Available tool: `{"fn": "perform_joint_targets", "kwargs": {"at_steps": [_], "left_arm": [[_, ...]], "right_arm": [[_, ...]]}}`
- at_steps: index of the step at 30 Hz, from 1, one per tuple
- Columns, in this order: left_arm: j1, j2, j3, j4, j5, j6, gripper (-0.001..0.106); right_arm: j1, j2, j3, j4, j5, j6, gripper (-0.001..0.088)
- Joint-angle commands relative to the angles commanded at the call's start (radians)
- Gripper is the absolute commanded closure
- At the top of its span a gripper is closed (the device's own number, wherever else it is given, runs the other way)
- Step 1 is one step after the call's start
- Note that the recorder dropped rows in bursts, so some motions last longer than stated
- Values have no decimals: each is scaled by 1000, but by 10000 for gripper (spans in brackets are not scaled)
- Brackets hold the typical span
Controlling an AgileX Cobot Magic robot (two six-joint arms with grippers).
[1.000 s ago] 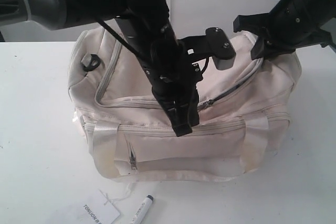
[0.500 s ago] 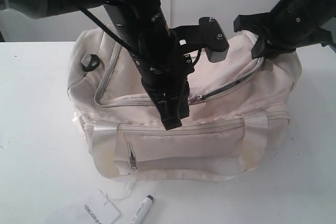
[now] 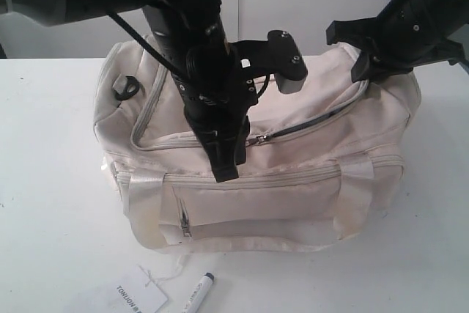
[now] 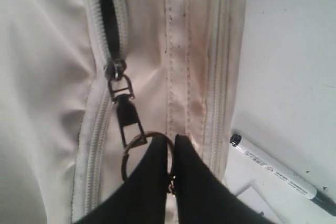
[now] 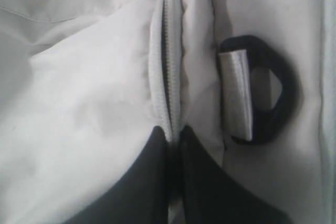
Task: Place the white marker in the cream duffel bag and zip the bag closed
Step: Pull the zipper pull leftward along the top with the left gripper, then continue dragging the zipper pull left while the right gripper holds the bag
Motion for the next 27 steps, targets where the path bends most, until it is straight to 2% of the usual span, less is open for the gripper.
{"fn": "perform_joint_targets", "kwargs": {"at_steps": [7, 21, 27], "left_arm": [[0, 0, 0, 101, 22, -66, 1053], [0, 0, 0, 115, 62, -87, 1053], [0, 0, 0, 174, 62, -172, 1053]], "right_arm": [[0, 0, 0, 0, 4, 0, 868], [0, 0, 0, 0, 10, 0, 868], [0, 0, 0, 0, 12, 0, 868]]}}
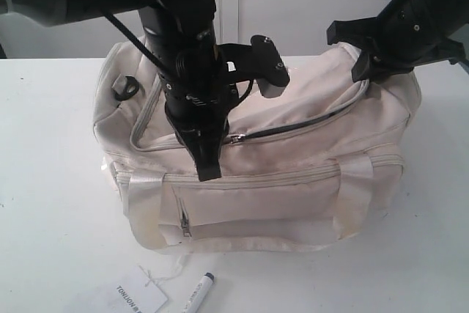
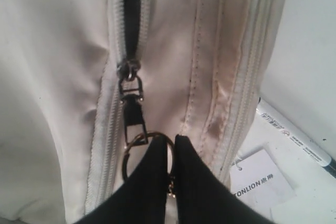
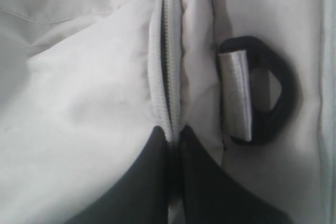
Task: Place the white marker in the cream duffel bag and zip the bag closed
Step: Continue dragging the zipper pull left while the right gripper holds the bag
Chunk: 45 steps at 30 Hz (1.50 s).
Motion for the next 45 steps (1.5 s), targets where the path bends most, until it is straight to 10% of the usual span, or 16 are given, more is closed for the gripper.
{"fn": "perform_joint_targets", "kwargs": {"at_steps": [45], "left_arm": [[0, 0, 0, 62, 67, -67, 1053]], "right_arm": [[0, 0, 0, 0, 0, 0, 868]]}}
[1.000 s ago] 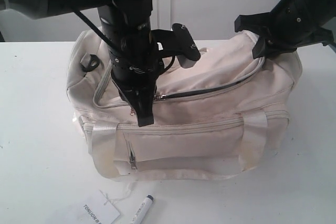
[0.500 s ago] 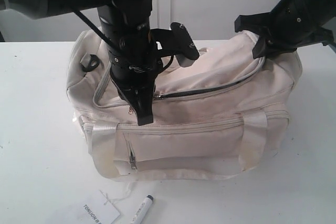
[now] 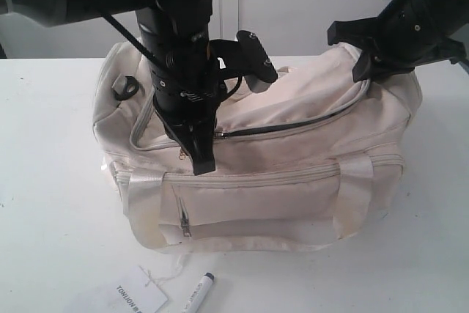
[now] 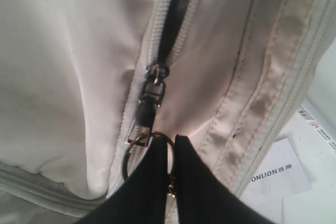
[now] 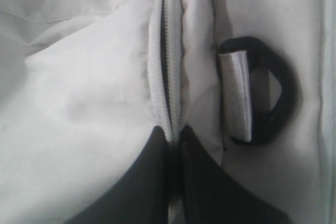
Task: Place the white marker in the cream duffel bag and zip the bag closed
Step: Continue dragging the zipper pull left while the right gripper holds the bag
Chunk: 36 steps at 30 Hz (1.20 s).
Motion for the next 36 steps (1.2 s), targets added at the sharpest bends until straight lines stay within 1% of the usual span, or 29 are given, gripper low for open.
{"fn": "perform_joint_targets", "kwargs": {"at_steps": [10, 17, 24, 32, 34, 36], "left_arm": [[0, -17, 0, -18, 0, 0, 1053], [0, -71, 0, -46, -77, 0, 1053], [0, -105, 0, -48, -89, 0, 1053], [0, -111, 0, -91, -132, 0, 1053], [0, -111, 0, -93, -139, 0, 1053], [0, -111, 0, -96, -147, 0, 1053]], "right_arm": [[0, 0, 0, 0, 0, 0, 868], [0, 0, 0, 0, 0, 0, 868], [0, 0, 0, 0, 0, 0, 868], [0, 0, 0, 2, 6, 6, 865], [0, 0, 0, 4, 9, 13, 827], [0, 0, 0, 4, 9, 23, 756]]}}
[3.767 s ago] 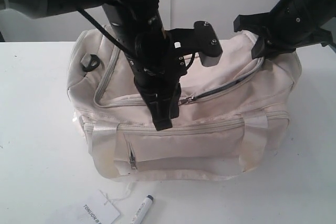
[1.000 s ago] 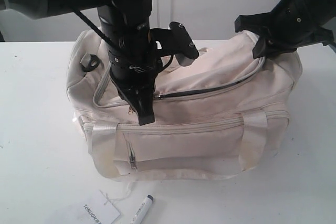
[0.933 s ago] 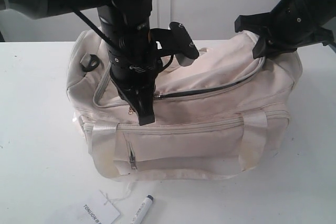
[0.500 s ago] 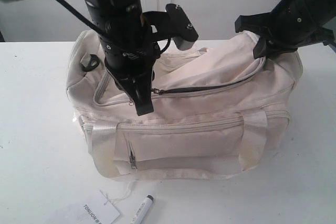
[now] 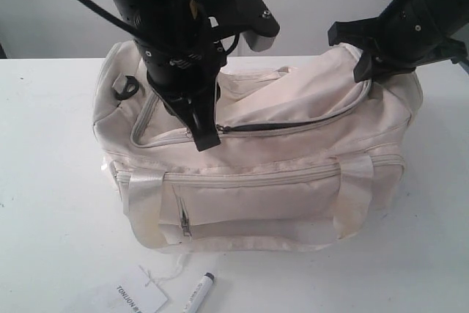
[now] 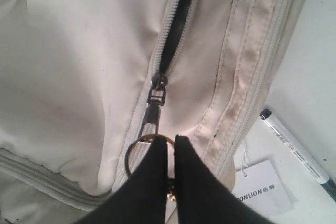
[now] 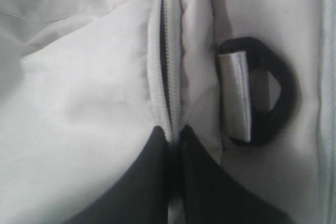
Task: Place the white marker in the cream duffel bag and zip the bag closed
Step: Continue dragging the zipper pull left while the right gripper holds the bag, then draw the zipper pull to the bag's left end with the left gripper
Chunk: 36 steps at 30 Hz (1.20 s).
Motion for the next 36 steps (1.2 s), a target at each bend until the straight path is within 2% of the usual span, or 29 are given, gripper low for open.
{"fn": "perform_joint_targets", "kwargs": {"at_steps": [3, 7, 20, 22, 24, 28, 36], "left_arm": [[0, 0, 0, -9, -9, 0, 1053], [0, 0, 0, -9, -9, 0, 1053], [0, 0, 0, -21, -9, 0, 1053], [0, 0, 0, -24, -9, 0, 1053], [0, 0, 0, -24, -9, 0, 1053], [0, 0, 0, -30, -12, 0, 1053], [0, 0, 0, -30, -18, 0, 1053]], "right_arm": [[0, -2, 0, 2, 2, 6, 654], [0, -22, 0, 2, 14, 24, 565], [0, -96, 0, 2, 158, 86, 551], [0, -96, 0, 4, 180, 94, 521], [0, -96, 7, 7, 185, 121, 453], [0, -96, 48, 91, 170, 129, 341], [0, -96, 130, 142, 80, 165, 331]]}}
